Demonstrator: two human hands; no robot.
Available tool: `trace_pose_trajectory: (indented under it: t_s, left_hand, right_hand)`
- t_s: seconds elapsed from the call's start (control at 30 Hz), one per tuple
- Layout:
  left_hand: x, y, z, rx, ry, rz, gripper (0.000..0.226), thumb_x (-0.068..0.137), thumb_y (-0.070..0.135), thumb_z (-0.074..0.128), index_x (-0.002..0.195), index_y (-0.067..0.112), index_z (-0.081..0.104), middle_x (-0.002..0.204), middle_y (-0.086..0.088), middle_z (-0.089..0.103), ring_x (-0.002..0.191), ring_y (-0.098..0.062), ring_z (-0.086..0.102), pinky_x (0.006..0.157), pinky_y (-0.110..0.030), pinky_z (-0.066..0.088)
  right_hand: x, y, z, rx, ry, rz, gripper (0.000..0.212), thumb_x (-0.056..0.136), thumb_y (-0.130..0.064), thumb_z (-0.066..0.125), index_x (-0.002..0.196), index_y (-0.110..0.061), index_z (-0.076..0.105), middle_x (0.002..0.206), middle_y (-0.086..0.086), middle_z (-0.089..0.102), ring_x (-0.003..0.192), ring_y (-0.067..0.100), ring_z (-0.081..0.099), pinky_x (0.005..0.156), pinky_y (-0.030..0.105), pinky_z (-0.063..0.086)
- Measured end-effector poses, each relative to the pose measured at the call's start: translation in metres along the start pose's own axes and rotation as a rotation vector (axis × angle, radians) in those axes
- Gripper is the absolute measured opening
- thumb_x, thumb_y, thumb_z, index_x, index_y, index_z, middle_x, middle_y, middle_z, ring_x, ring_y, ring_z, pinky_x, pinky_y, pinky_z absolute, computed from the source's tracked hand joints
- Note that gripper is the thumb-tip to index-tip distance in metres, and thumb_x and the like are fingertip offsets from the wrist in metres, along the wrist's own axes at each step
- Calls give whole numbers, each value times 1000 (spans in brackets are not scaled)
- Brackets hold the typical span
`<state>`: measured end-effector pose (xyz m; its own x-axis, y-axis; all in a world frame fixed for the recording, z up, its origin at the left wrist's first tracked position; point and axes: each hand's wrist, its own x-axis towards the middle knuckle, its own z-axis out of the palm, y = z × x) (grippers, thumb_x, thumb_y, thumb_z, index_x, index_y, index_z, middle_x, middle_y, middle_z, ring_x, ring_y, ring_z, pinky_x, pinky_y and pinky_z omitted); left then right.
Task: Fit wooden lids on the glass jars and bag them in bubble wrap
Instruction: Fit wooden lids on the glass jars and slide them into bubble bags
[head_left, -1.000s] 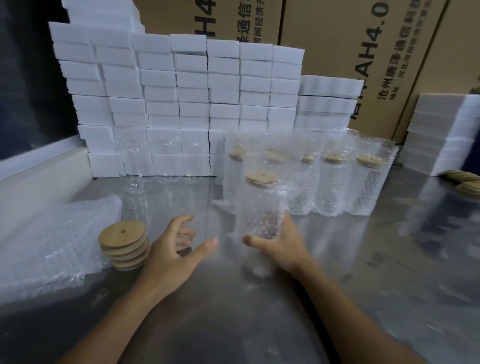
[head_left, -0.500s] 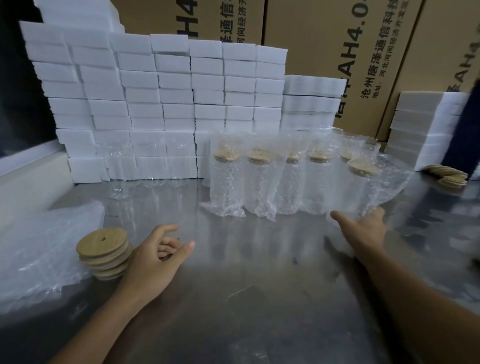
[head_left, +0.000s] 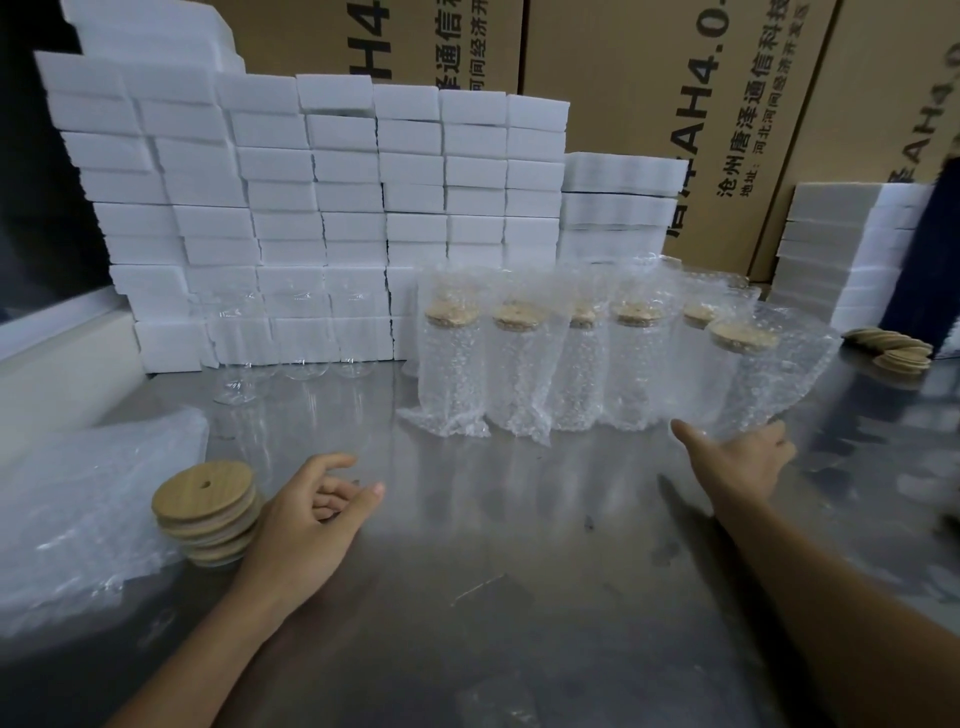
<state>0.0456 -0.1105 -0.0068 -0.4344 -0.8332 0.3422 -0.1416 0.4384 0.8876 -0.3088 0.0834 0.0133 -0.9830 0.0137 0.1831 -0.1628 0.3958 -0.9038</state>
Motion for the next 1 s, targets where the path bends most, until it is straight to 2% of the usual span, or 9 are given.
trace_pose_trajectory:
  t_s: [0.1,0.2,0.43,0.57,0.7,0.77,0.87,1.0]
  left_hand:
    - [2,0,3,1,30,-10,25,81,29,77,98,38,60,82,1,67,72,-7,62,66,-15,49]
    - [5,0,5,27,60,-18,23,80,31,77,94,38,60,79,1,67,67,-9,60,65,-20,47]
    - [6,0,6,67,70,-27,21,79,33,78,92,38,61,76,3,67,64,-1,58,60,-14,45]
    - [6,2,8,53,85,-36,19,80,30,77,91,34,62,75,2,66,63,-3,58,57,-9,44]
    - [6,3,9,29,114,-65,16,82,25,76,90,29,64,74,2,67,71,-16,64,61,-15,46]
    - [6,3,10,17,135,-72,13,83,22,76,88,27,65,73,2,66,71,-19,65,60,-15,45]
    - [6,3,9,-11,153,-87,8,85,20,73,85,25,66,71,1,67,67,-16,65,61,-21,47]
    - [6,3,9,-13,190,-68,15,87,16,70,77,26,65,64,5,67,58,-4,63,60,-24,46]
  right_hand:
    - [-12,-2,1,11,27,12,105,83,-35,80,155,3,14,157,25,22,144,42,28,115,49,31]
    - [-33,-7,6,1,61,8,86,85,-28,76,145,9,27,149,30,30,136,45,34,111,48,32]
    - [-86,-27,26,-70,-35,12,80,89,-28,66,145,10,24,152,27,29,133,46,39,109,47,34]
    - [-134,-44,50,-72,-208,-65,76,92,-35,63,149,2,30,154,20,33,137,40,42,112,45,36]
    - [-186,-66,80,-65,-384,-132,58,90,-37,62,141,-14,48,141,9,55,130,30,52,108,41,43]
    - [-206,-78,94,-45,-450,-154,54,89,-36,62,138,-17,52,137,6,60,128,28,54,107,39,43]
    - [-226,-93,117,-32,-582,-213,53,89,-38,61,139,-20,52,138,1,60,130,23,53,108,37,41]
    - [-235,-109,150,2,-687,-272,55,88,-39,62,139,-21,51,139,-3,59,129,19,53,106,37,44]
